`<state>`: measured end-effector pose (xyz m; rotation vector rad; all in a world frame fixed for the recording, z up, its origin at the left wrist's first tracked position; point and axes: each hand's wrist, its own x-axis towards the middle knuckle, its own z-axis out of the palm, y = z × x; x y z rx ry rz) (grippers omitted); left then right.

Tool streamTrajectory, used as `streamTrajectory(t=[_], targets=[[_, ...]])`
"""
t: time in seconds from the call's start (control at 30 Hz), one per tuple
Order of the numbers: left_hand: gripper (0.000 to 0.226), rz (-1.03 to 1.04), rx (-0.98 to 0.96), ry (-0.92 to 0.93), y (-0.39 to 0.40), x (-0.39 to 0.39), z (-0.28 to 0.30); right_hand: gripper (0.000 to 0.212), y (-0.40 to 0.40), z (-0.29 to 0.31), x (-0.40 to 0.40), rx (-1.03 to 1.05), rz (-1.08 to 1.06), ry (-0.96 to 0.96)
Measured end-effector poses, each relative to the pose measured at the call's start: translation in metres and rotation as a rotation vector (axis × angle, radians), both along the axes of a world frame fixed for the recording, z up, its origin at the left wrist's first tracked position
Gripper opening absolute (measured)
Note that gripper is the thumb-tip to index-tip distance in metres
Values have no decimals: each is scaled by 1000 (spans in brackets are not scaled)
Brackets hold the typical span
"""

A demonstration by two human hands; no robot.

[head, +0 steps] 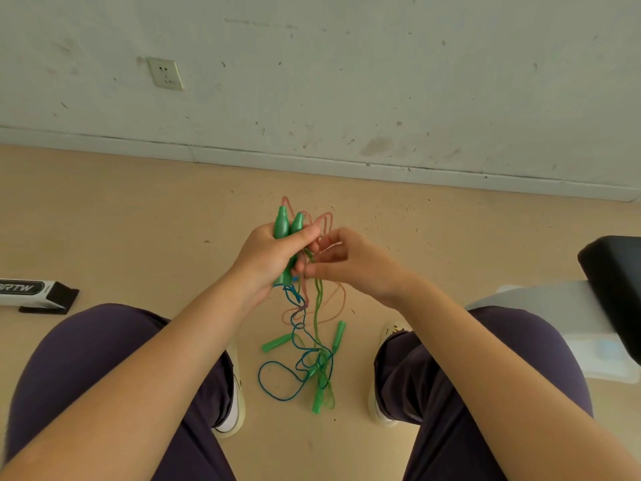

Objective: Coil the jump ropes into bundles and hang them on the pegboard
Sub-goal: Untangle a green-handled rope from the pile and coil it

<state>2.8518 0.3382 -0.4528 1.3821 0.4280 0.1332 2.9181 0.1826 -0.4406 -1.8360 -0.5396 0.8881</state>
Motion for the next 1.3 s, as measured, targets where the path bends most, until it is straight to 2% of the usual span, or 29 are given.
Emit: streamTrajectory(t=[0.1,0.17,0.27,0.33,0.4,0.47,0.53,0.6,0.67,0.83,0.9,0.97,1.03,1.13,1.3], targets=[[19,31,64,27,3,1,-4,27,3,3,-2,-34,-10,-14],[22,99,115,62,6,2,-7,18,2,9,2,-110,-61,-90],[30,239,134,106,14,5,-8,22,-7,18,10,-142,-29,-188],[33,305,134,139,22,5,-9,24,-14,24,12,-70,-34,-199],[34,339,128,161,28,5,-10,25,-22,29,17,93,-167,-191],[33,323,104,152,28,5,-10,25,-28,33,23,276,-284,-149],[32,246,102,128,23,3,-8,26,-31,34,25,344,-252,-74],[35,147,109,97,16,0,-5,23,-29,31,24,291,-149,-5],[37,56,109,57,10,-3,-2,30,-25,25,19,171,-36,21],[22,-54,96,-2,0,-6,6,36,-11,15,7,-9,86,-3],[15,-48,86,-3,-1,-6,7,35,-8,12,4,-94,114,-59],[14,-36,96,0,3,-6,7,26,-6,10,4,-163,134,-206],[21,-6,151,20,7,-5,5,23,-7,11,6,-114,125,-244],[22,97,162,68,15,-2,2,27,-12,18,9,24,69,-198],[31,256,174,112,28,1,1,33,-27,28,25,389,-156,43]])
